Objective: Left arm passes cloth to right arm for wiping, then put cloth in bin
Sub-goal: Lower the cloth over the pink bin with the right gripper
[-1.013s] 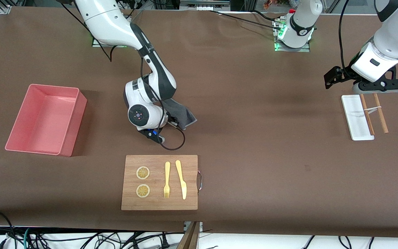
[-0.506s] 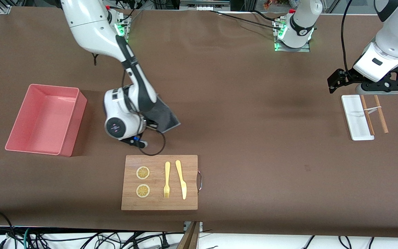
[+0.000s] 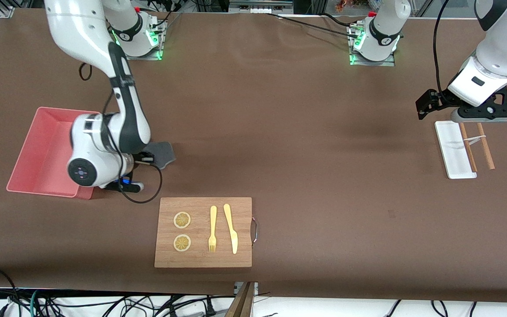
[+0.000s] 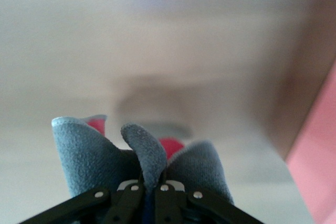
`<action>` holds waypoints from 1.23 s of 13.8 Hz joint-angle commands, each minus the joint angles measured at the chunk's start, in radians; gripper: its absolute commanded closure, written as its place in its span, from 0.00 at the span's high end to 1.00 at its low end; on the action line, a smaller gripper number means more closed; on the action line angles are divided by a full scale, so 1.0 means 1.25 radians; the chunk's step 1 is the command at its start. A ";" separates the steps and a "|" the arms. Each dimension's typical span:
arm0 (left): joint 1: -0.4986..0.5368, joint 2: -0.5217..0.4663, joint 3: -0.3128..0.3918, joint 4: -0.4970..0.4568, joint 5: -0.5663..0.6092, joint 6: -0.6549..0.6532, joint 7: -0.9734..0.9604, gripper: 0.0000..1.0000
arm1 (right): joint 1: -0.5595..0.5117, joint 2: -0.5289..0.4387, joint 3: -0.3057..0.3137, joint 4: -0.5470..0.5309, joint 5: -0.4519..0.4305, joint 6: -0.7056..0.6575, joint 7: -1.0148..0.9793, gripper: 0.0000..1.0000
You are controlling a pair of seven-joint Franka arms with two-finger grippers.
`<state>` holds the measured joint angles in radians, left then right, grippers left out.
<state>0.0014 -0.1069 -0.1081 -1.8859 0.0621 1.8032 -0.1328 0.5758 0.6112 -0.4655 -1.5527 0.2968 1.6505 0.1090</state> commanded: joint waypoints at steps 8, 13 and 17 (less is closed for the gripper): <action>-0.002 0.094 -0.003 0.183 0.009 -0.117 -0.001 1.00 | -0.032 -0.111 -0.223 0.069 -0.213 -0.226 -0.414 0.00; -0.006 0.113 -0.003 0.208 0.009 -0.148 -0.004 1.00 | -0.133 -0.034 -0.219 0.018 -0.208 -0.086 -0.565 0.00; -0.005 0.113 -0.003 0.210 0.008 -0.148 -0.004 1.00 | -0.134 -0.028 -0.202 -0.099 -0.197 0.092 -0.565 0.00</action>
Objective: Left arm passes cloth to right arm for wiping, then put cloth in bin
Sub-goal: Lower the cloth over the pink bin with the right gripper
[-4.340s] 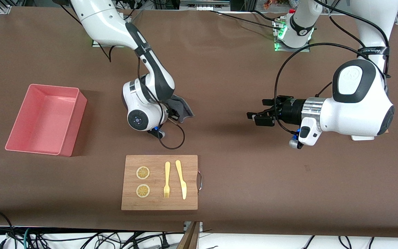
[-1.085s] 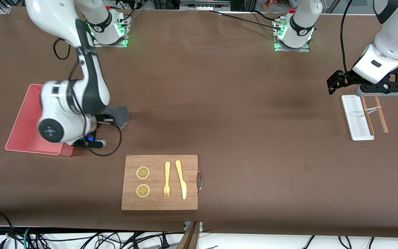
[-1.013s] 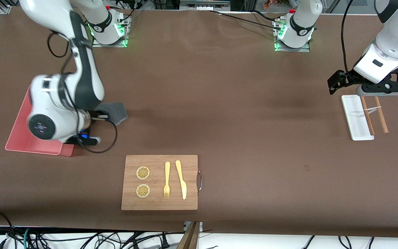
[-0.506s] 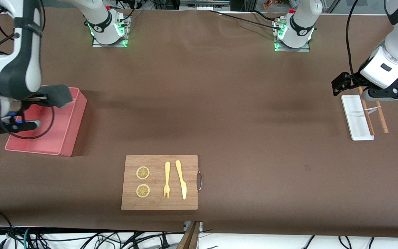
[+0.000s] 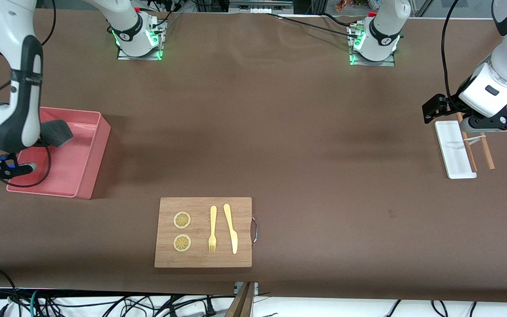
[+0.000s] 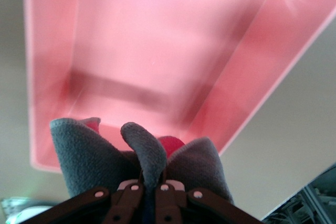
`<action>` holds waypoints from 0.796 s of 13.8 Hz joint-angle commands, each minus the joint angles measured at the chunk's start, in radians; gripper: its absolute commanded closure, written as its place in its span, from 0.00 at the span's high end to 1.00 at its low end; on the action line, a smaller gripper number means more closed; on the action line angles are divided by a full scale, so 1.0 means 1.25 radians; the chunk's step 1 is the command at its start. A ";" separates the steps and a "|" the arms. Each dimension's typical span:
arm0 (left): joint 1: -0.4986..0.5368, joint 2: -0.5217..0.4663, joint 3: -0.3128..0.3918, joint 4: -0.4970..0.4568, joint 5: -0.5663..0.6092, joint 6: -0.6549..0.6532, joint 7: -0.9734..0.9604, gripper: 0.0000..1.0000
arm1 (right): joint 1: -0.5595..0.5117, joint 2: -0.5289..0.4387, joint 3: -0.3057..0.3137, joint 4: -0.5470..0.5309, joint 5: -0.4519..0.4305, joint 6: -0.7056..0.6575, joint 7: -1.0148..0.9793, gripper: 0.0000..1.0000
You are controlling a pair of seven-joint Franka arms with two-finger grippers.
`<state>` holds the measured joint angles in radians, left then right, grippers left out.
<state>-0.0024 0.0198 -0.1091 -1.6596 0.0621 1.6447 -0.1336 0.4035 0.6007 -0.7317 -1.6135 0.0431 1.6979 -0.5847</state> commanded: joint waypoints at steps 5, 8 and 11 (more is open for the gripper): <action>0.004 0.020 -0.001 0.029 0.009 -0.021 0.001 1.00 | -0.001 0.013 0.021 -0.057 0.115 0.096 -0.008 1.00; 0.012 0.021 0.005 0.034 0.012 -0.023 0.007 1.00 | -0.005 0.001 0.021 -0.043 0.119 0.079 -0.008 1.00; 0.025 0.022 0.005 0.039 0.009 -0.036 0.005 1.00 | -0.005 -0.006 0.018 0.045 0.119 -0.028 -0.004 1.00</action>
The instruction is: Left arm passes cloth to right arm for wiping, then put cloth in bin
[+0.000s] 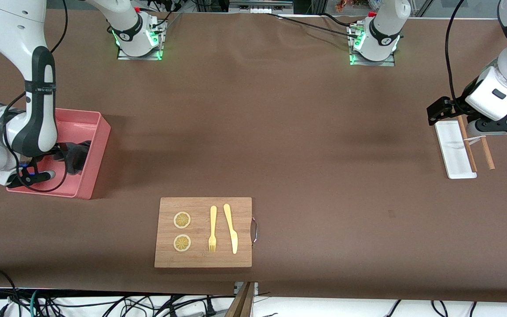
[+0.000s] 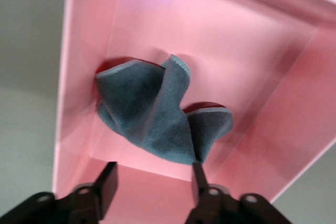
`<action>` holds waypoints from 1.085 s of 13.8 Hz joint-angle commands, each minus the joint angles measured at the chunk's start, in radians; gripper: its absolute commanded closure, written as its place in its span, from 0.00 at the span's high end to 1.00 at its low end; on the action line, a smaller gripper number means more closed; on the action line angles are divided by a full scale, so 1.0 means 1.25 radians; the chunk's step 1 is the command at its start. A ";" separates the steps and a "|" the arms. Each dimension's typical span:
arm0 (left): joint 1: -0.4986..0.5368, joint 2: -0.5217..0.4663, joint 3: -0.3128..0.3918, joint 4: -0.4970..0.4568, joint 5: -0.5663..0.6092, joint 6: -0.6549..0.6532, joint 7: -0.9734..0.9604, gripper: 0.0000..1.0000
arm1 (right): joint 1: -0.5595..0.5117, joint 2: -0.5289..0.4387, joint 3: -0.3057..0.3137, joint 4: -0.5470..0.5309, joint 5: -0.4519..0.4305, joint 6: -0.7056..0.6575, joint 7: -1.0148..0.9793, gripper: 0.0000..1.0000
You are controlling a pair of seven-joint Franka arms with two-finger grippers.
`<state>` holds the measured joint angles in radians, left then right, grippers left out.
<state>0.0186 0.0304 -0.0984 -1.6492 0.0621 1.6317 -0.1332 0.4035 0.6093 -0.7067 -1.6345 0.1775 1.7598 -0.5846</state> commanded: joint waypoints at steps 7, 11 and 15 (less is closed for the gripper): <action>0.008 0.036 -0.008 0.070 0.009 -0.042 0.001 1.00 | -0.099 -0.151 0.152 0.181 0.003 -0.277 0.255 1.00; -0.003 0.043 -0.011 0.093 0.008 -0.061 -0.004 1.00 | -0.254 -0.294 0.396 0.168 -0.089 -0.344 0.395 1.00; 0.008 0.046 -0.005 0.101 -0.041 -0.061 -0.004 1.00 | -0.279 -0.382 0.492 0.150 -0.140 -0.356 0.393 1.00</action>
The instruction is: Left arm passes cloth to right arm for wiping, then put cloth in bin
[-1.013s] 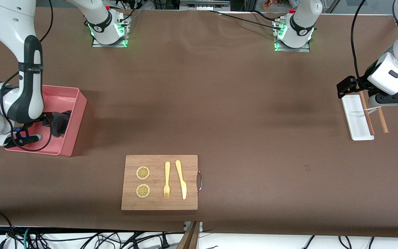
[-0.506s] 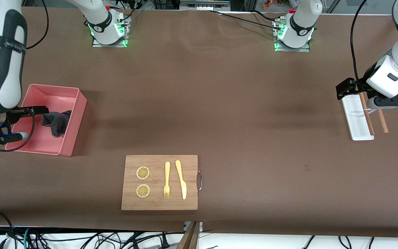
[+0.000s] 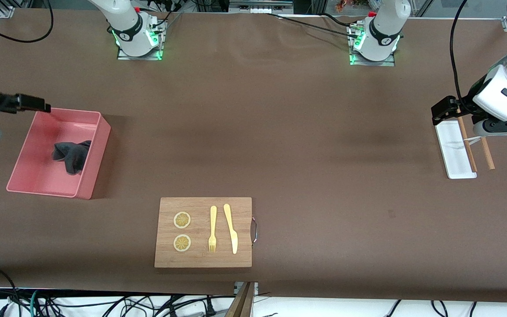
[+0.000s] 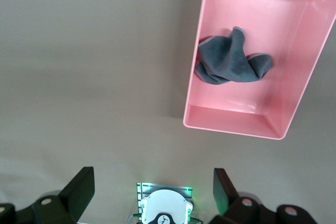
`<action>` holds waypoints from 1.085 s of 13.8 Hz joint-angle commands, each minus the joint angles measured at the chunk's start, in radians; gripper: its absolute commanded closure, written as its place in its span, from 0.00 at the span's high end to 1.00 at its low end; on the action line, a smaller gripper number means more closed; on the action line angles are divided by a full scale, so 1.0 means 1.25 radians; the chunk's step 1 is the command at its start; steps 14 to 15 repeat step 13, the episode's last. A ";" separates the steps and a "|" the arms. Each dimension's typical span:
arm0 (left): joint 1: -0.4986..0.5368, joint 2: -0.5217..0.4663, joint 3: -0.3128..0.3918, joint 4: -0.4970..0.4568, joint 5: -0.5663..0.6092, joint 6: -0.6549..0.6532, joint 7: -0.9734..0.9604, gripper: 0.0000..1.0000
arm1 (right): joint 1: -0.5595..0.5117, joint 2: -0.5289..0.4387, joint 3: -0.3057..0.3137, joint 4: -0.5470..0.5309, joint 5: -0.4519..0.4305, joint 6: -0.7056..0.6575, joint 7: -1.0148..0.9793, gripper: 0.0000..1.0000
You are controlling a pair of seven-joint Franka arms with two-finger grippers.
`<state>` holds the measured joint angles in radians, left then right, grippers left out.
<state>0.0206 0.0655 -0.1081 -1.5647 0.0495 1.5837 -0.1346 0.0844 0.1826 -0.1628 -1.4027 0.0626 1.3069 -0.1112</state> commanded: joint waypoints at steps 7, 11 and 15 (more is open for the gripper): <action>0.013 0.026 0.007 0.033 -0.052 -0.023 -0.005 1.00 | -0.043 -0.126 0.076 -0.049 -0.091 0.047 0.020 1.00; 0.013 0.031 0.007 0.033 -0.047 -0.023 -0.004 1.00 | -0.047 -0.129 0.093 -0.060 -0.087 0.004 0.088 1.00; 0.013 0.031 0.007 0.033 -0.048 -0.023 -0.004 1.00 | -0.047 -0.125 0.093 -0.057 -0.087 0.011 0.074 1.00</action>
